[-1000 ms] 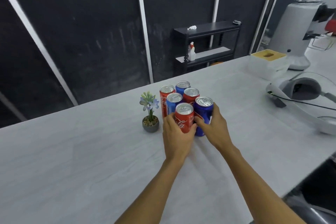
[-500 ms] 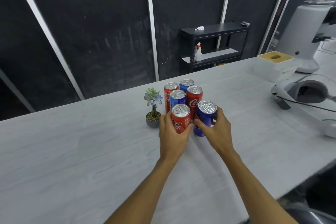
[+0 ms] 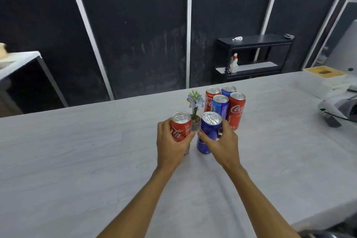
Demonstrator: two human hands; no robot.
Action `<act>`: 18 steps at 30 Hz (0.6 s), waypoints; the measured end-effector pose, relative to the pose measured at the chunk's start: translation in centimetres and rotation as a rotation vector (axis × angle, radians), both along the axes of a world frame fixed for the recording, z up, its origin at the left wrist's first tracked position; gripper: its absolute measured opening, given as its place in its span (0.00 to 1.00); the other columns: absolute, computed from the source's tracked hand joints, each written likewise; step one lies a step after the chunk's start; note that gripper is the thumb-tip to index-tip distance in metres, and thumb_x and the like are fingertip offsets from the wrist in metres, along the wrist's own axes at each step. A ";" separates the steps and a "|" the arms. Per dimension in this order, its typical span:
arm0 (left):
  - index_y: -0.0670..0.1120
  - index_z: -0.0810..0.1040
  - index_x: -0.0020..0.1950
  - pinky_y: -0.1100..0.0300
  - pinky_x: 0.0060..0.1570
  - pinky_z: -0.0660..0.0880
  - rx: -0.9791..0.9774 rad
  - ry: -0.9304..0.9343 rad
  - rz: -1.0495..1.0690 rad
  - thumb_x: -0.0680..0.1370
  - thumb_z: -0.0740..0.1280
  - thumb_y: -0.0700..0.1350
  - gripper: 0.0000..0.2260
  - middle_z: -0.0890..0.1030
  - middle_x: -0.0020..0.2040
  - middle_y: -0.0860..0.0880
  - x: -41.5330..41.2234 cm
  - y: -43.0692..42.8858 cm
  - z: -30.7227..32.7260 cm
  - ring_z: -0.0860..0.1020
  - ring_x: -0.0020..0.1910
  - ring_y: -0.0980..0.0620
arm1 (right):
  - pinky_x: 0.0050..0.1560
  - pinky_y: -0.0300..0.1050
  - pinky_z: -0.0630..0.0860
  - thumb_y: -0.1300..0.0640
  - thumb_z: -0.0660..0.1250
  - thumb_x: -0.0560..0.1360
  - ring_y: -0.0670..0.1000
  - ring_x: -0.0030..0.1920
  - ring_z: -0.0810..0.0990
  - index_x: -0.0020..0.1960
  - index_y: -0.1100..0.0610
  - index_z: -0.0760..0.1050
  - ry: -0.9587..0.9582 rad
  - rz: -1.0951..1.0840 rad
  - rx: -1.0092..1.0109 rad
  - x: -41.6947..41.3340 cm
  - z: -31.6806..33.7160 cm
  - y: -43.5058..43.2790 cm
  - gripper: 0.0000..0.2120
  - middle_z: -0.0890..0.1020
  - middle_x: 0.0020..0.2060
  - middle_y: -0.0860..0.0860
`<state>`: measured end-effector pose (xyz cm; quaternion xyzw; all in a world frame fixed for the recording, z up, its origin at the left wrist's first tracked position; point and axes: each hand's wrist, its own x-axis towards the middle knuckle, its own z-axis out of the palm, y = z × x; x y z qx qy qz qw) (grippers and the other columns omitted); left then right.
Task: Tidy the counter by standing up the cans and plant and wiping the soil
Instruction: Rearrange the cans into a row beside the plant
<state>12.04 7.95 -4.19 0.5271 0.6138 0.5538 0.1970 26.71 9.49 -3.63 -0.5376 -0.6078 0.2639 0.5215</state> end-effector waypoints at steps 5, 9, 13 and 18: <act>0.46 0.68 0.68 0.57 0.56 0.76 0.022 0.013 0.095 0.67 0.77 0.52 0.34 0.73 0.63 0.49 -6.1 -2.7 0.4 0.73 0.60 0.52 | 0.49 0.30 0.70 0.51 0.78 0.66 0.45 0.55 0.74 0.65 0.55 0.69 -0.018 0.100 -0.008 -5.7 0.3 -1.3 0.32 0.76 0.56 0.45; 0.47 0.68 0.69 0.58 0.55 0.75 0.014 0.002 0.165 0.68 0.77 0.53 0.33 0.72 0.62 0.50 -11.5 -4.9 0.4 0.72 0.59 0.54 | 0.47 0.29 0.70 0.51 0.78 0.66 0.45 0.55 0.74 0.64 0.53 0.69 -0.026 0.186 -0.013 -10.7 0.4 -2.6 0.31 0.76 0.55 0.44; 0.49 0.66 0.70 0.57 0.58 0.73 0.003 -0.027 0.226 0.68 0.77 0.50 0.34 0.72 0.66 0.50 -16.6 -7.1 0.5 0.71 0.61 0.54 | 0.51 0.34 0.71 0.52 0.78 0.66 0.46 0.56 0.74 0.66 0.54 0.68 -0.024 0.254 -0.047 -16.0 0.5 -3.8 0.32 0.77 0.59 0.47; 0.49 0.65 0.70 0.58 0.57 0.72 -0.011 -0.027 0.280 0.68 0.77 0.50 0.34 0.72 0.68 0.49 -22.3 -9.3 0.2 0.71 0.62 0.55 | 0.49 0.28 0.69 0.51 0.78 0.66 0.44 0.56 0.73 0.67 0.53 0.68 -0.030 0.328 -0.063 -22.1 0.4 -5.2 0.33 0.77 0.60 0.47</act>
